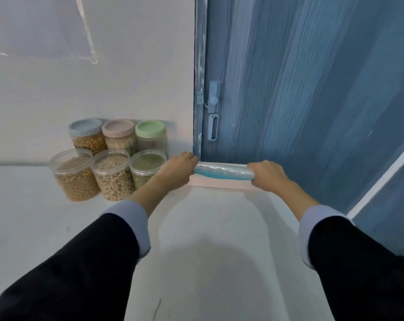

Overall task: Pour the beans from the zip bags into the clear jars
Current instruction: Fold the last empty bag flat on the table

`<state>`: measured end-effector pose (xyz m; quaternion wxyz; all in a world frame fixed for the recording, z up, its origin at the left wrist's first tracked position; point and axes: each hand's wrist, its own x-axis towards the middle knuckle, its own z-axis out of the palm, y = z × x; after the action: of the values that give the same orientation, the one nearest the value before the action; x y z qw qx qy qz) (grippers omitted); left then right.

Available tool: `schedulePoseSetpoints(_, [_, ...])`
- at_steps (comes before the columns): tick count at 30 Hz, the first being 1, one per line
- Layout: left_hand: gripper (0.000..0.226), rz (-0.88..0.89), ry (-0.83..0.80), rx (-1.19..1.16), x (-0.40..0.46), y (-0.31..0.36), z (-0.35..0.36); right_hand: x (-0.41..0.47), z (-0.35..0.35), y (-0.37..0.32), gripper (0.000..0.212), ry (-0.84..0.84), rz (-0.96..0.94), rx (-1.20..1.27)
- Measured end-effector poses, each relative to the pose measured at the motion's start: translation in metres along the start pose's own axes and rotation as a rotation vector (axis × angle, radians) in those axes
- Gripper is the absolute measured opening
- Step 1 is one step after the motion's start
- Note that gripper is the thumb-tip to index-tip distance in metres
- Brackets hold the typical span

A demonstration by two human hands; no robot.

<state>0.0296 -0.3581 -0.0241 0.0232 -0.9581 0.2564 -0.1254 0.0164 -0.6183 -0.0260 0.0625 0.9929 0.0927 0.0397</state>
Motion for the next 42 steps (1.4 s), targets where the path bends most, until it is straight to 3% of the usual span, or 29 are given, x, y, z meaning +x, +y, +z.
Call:
schedulePoseSetpoints(5, [0.037,-0.021,-0.115,0.016,0.037,-0.003,0.013,0.044,-0.013,0.026,0.024,-0.154,-0.066,0.01])
schedulePoseSetpoints(11, [0.04,-0.095,-0.347,-0.047,0.069,-0.009,0.025,0.077,0.004,0.033,0.021,-0.309,-0.01,0.182])
schedulePoseSetpoints(19, [0.034,-0.13,-0.564,-0.156,0.083,-0.016,0.047,0.087,0.041,0.033,0.036,-0.279,-0.1,0.227])
schedulePoseSetpoints(28, [0.031,-0.129,-0.495,-0.209,0.084,-0.014,0.069,0.086,0.057,0.037,0.031,-0.21,-0.153,0.291])
schedulePoseSetpoints(34, [0.032,-0.09,-0.482,-0.158,0.089,-0.016,0.066,0.087,0.053,0.038,0.022,-0.24,-0.08,0.525])
schedulePoseSetpoints(40, [0.039,0.015,-0.229,0.068,0.084,-0.014,0.073,0.082,0.058,0.026,0.022,-0.186,-0.071,0.381])
schedulePoseSetpoints(42, [0.041,0.04,-0.234,0.076,0.084,-0.013,0.072,0.083,0.058,0.023,0.021,-0.177,-0.083,0.337])
